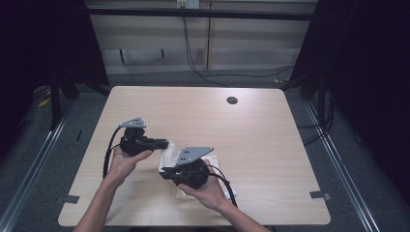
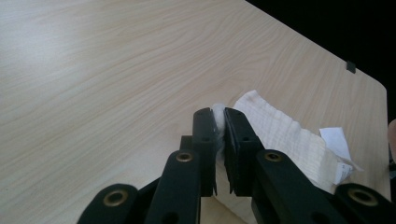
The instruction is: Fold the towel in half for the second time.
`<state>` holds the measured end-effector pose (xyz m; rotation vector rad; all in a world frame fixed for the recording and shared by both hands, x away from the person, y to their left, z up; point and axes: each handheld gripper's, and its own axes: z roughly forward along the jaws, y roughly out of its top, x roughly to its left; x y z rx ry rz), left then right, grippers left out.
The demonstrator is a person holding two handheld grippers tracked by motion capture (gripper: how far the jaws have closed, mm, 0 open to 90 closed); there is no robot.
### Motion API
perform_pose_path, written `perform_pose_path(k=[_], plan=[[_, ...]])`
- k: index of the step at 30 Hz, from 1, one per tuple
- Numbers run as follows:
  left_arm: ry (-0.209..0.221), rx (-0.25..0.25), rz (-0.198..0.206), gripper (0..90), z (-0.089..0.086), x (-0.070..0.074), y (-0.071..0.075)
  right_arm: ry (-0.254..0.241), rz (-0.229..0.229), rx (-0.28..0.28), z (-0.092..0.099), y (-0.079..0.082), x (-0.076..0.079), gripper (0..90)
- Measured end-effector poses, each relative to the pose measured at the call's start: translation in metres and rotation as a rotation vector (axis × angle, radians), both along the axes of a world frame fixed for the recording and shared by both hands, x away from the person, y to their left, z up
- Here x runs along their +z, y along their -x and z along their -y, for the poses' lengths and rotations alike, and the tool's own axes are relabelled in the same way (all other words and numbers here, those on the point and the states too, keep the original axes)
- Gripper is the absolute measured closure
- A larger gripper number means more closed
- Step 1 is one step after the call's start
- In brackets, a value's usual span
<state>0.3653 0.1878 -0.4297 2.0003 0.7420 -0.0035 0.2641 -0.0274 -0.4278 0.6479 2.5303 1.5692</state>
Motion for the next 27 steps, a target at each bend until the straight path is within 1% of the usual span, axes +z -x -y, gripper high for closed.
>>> perform_pose_path(k=[1, 2, 4, 10, 12, 14, 16, 18, 20, 22, 27], plan=[[-0.006, 0.004, 0.001, 83.8, 0.002, -0.001, -0.001, 0.008, -0.002, -0.005, 0.001, -0.001, -0.001, 83.3], [-0.002, 0.002, -0.001, 83.8, 0.003, -0.002, -0.002, 0.019, -0.008, -0.015, 0.002, -0.001, -0.001, 83.2], [0.002, -0.006, -0.008, 83.8, 0.007, -0.005, -0.003, 0.002, -0.016, -0.03, 0.005, 0.0, -0.002, 83.1], [-0.015, -0.032, -0.009, 84.0, 0.024, -0.008, -0.003, 0.021, -0.026, -0.027, 0.017, 0.001, -0.004, 83.4], [-0.034, -0.046, -0.002, 84.0, 0.032, -0.008, -0.001, 0.025, -0.031, -0.029, 0.021, 0.002, -0.006, 83.4], [-0.036, -0.058, -0.005, 84.2, 0.039, -0.009, -0.001, 0.031, -0.023, -0.026, 0.026, 0.005, -0.006, 83.5], [-0.048, -0.066, -0.004, 84.3, 0.044, -0.01, 0.0, 0.036, -0.022, -0.025, 0.031, 0.005, -0.007, 83.4], [-0.049, -0.069, -0.007, 84.3, 0.049, -0.011, -0.001, 0.037, -0.023, -0.024, 0.036, 0.006, -0.008, 83.3], [-0.057, -0.056, -0.007, 84.4, 0.053, -0.012, -0.002, 0.029, -0.038, -0.034, 0.041, 0.004, -0.011, 83.3], [-0.056, -0.069, -0.01, 84.5, 0.057, -0.013, -0.003, 0.027, -0.052, -0.044, 0.045, 0.002, -0.014, 83.3], [-0.043, -0.087, -0.023, 84.4, 0.062, -0.017, -0.006, 0.028, -0.058, -0.051, 0.053, 0.003, -0.016, 83.3]])
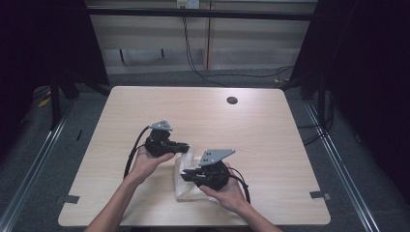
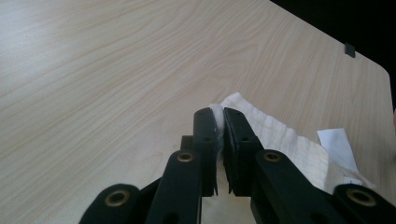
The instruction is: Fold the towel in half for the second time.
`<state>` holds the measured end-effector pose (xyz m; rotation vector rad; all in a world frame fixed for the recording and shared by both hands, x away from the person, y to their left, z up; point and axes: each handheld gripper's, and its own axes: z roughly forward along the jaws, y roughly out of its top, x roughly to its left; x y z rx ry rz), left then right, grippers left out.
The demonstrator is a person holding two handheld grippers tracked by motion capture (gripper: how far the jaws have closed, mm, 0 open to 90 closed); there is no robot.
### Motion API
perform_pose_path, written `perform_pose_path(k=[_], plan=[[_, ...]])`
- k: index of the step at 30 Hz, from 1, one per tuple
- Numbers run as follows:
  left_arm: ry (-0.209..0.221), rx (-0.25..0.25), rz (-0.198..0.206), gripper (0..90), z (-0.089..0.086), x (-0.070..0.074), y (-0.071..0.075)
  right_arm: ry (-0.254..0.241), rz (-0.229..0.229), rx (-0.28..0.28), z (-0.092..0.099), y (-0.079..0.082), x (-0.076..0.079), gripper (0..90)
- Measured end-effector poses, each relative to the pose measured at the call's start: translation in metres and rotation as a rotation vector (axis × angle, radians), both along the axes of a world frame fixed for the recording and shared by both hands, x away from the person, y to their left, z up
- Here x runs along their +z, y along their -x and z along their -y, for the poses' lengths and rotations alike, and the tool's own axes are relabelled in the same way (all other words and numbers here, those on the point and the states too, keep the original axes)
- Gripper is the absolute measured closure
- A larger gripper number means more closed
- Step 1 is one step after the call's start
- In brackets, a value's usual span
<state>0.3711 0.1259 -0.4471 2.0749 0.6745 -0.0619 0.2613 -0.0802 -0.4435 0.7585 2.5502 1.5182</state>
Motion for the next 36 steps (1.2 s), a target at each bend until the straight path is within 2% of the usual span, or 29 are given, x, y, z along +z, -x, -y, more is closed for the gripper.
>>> perform_pose_path(k=[3, 6, 12, 19, 21, 24, 27, 34, 36], plan=[[-0.002, 0.003, 0.005, 84.4, 0.002, -0.001, 0.0, -0.023, -0.016, -0.015, 0.006, -0.002, -0.001, 83.3], [-0.005, 0.0, -0.002, 84.3, 0.004, -0.001, -0.001, -0.018, -0.007, -0.02, 0.009, -0.003, -0.001, 83.3], [-0.04, -0.009, 0.005, 84.6, 0.015, -0.005, -0.003, -0.001, -0.002, -0.034, 0.018, -0.001, -0.002, 83.2], [-0.013, -0.005, 0.007, 84.8, 0.024, -0.006, -0.001, 0.031, 0.012, -0.065, 0.023, 0.005, -0.002, 83.2], [-0.023, -0.017, 0.012, 84.7, 0.026, -0.006, -0.001, 0.034, 0.014, -0.068, 0.025, 0.006, -0.002, 83.2], [-0.038, -0.018, -0.008, 84.8, 0.03, -0.01, -0.003, 0.048, 0.005, -0.075, 0.028, 0.006, -0.005, 83.2], [-0.031, -0.02, -0.023, 84.7, 0.033, -0.015, -0.006, 0.067, 0.001, -0.083, 0.03, 0.007, -0.009, 83.0], [-0.042, -0.023, -0.059, 83.9, 0.045, -0.029, -0.007, 0.067, -0.023, -0.123, 0.038, 0.009, -0.02, 81.0], [-0.051, -0.035, -0.065, 83.1, 0.048, -0.034, -0.007, 0.094, -0.034, -0.126, 0.04, 0.01, -0.026, 80.8]])
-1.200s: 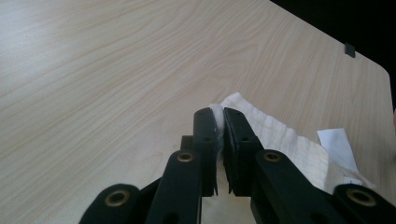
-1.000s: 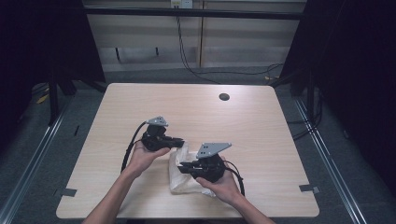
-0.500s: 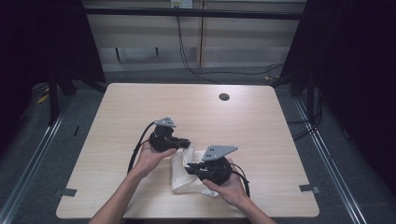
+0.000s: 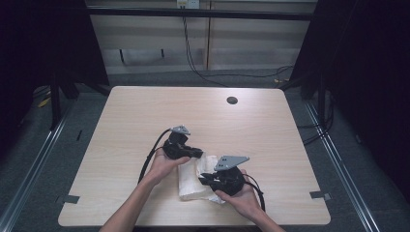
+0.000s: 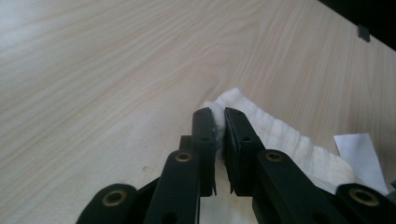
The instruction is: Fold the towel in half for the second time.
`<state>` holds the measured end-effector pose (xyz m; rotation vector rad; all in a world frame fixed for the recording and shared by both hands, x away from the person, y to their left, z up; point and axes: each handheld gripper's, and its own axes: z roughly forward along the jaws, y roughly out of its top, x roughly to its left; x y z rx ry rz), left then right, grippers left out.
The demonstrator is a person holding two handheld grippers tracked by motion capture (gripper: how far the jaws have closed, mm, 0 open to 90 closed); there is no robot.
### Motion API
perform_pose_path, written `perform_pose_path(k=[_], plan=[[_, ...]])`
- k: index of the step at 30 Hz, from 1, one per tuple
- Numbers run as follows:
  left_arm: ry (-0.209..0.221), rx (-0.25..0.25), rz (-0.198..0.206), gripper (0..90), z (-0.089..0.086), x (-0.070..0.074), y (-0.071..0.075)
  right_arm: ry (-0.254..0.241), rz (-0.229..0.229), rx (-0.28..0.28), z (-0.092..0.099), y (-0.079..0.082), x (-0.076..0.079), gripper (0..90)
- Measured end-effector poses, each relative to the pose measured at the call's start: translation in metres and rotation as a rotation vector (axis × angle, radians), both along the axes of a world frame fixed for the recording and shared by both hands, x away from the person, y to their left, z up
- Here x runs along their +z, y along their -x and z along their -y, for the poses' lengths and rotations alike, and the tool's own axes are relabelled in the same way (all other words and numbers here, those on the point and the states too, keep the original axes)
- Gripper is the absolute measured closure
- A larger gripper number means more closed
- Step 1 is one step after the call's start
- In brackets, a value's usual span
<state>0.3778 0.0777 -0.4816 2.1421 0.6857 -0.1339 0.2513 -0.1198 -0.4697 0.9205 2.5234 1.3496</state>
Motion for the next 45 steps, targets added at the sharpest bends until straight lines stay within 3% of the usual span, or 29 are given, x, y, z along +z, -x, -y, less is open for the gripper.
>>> perform_pose_path(k=[5, 7, 11, 13, 14, 15, 19, 22, 24, 31, 37, 45], plan=[[-0.011, -0.018, 0.008, 83.1, 0.006, -0.004, -0.001, 0.054, -0.013, 0.001, 0.006, 0.002, -0.007, 77.2], [0.005, -0.008, -0.007, 82.8, 0.009, -0.007, -0.003, 0.068, -0.011, -0.004, 0.009, 0.004, -0.007, 77.2], [0.007, -0.018, -0.01, 81.7, 0.016, -0.013, -0.002, 0.064, -0.018, -0.02, 0.016, 0.005, -0.008, 75.2], [0.004, -0.024, 0.008, 81.0, 0.019, -0.014, -0.001, 0.073, -0.023, -0.026, 0.018, 0.006, -0.009, 72.1], [0.021, -0.026, 0.045, 79.6, 0.02, -0.014, 0.002, 0.081, -0.026, -0.028, 0.019, 0.006, -0.01, 69.2], [0.034, -0.027, 0.051, 78.7, 0.021, -0.013, 0.003, 0.096, -0.03, -0.042, 0.021, 0.006, -0.011, 65.9], [0.034, -0.03, 0.04, 71.6, 0.023, -0.012, 0.002, 0.096, -0.054, -0.067, 0.026, 0.004, -0.013, 58.0], [0.06, -0.041, 0.047, 63.3, 0.022, -0.012, 0.003, 0.1, -0.069, -0.085, 0.028, 0.003, -0.014, 53.7], [0.05, -0.057, 0.084, 61.5, 0.02, -0.009, 0.007, 0.104, -0.076, -0.086, 0.029, 0.002, -0.016, 52.8], [0.066, -0.021, 0.093, 52.7, 0.0, 0.003, 0.008, 0.104, -0.082, -0.117, 0.034, -0.004, -0.018, 51.4], [0.029, -0.005, 0.103, 50.8, -0.018, 0.004, 0.013, 0.114, -0.098, -0.14, 0.039, -0.005, -0.018, 49.8], [0.011, 0.004, 0.113, 47.3, -0.035, 0.018, 0.024, 0.1, -0.074, -0.174, 0.056, -0.004, -0.01, 48.2]])
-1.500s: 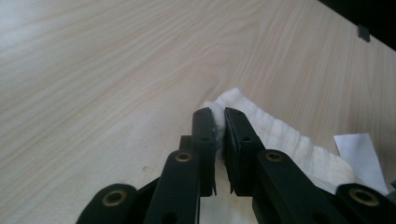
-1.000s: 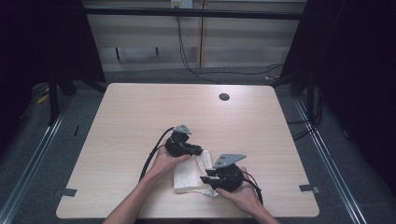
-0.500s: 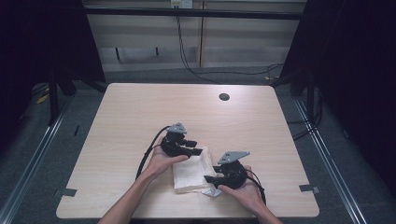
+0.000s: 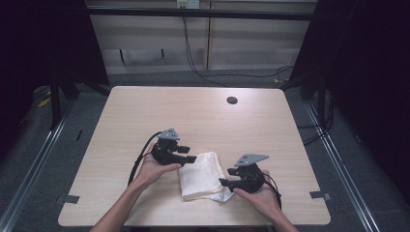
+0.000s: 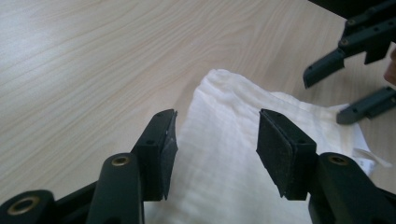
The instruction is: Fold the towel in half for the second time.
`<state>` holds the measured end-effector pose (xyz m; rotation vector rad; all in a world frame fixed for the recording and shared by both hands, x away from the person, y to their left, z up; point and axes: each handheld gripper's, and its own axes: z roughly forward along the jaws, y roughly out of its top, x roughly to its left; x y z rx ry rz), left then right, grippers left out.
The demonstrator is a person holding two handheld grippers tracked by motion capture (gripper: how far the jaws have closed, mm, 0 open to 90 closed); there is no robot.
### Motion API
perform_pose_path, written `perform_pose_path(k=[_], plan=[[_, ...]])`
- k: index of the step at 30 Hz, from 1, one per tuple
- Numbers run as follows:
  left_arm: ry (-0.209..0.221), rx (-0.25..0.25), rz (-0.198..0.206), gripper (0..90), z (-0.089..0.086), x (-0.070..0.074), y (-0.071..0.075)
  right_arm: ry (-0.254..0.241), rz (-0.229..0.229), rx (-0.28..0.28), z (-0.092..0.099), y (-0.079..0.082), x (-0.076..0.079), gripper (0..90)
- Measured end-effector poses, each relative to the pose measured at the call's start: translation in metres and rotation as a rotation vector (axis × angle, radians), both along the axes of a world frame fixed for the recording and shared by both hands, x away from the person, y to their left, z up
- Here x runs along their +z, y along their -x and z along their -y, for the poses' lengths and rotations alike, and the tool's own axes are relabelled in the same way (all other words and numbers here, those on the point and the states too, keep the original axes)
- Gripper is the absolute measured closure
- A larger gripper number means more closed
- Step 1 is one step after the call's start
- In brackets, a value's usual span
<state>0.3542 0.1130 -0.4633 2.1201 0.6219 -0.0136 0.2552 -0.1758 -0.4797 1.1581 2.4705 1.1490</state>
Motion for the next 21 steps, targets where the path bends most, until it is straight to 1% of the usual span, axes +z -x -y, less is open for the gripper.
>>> perform_pose_path(k=[1, 2, 3, 4, 7, 8, 9, 11, 13, 15, 16, 17, 18, 21], plan=[[-0.001, 0.004, 0.0, 47.2, -0.002, 0.002, 0.003, -0.009, 0.002, -0.004, 0.003, -0.001, 0.001, 48.2], [-0.001, 0.003, 0.002, 47.1, -0.004, 0.003, 0.004, -0.006, 0.007, -0.01, 0.006, -0.001, 0.002, 48.2], [-0.008, 0.011, -0.003, 47.3, -0.007, 0.005, 0.007, -0.005, 0.007, -0.015, 0.008, -0.002, 0.003, 48.0], [-0.017, 0.01, -0.001, 47.1, -0.008, 0.006, 0.008, -0.013, 0.017, -0.015, 0.011, -0.003, 0.004, 47.7], [-0.016, 0.008, -0.001, 44.0, -0.017, 0.01, 0.015, -0.018, 0.031, -0.028, 0.019, -0.005, 0.007, 47.1], [-0.005, 0.014, -0.002, 42.2, -0.021, 0.012, 0.018, -0.028, 0.039, -0.032, 0.023, -0.006, 0.009, 47.0], [-0.002, 0.029, 0.002, 41.5, -0.025, 0.014, 0.02, -0.035, 0.046, -0.036, 0.026, -0.006, 0.01, 47.0], [-0.014, 0.055, 0.016, 40.3, -0.032, 0.019, 0.024, -0.039, 0.059, -0.048, 0.032, -0.007, 0.014, 46.6], [-0.011, 0.064, 0.02, 40.4, -0.04, 0.022, 0.028, -0.057, 0.073, -0.058, 0.039, -0.006, 0.018, 46.4], [-0.038, 0.064, 0.023, 49.5, -0.046, 0.023, 0.034, -0.069, 0.085, -0.064, 0.045, -0.005, 0.022, 45.8], [-0.047, 0.066, 0.033, 49.9, -0.049, 0.022, 0.037, -0.08, 0.092, -0.067, 0.049, -0.003, 0.024, 45.7], [-0.047, 0.073, 0.035, 49.7, -0.054, 0.021, 0.041, -0.084, 0.097, -0.072, 0.053, -0.001, 0.025, 45.5], [-0.047, 0.08, 0.035, 46.9, -0.058, 0.021, 0.044, -0.081, 0.102, -0.073, 0.057, 0.002, 0.026, 45.3], [-0.055, 0.096, 0.04, 43.5, -0.069, 0.018, 0.052, -0.088, 0.115, -0.091, 0.068, 0.008, 0.027, 45.1]])
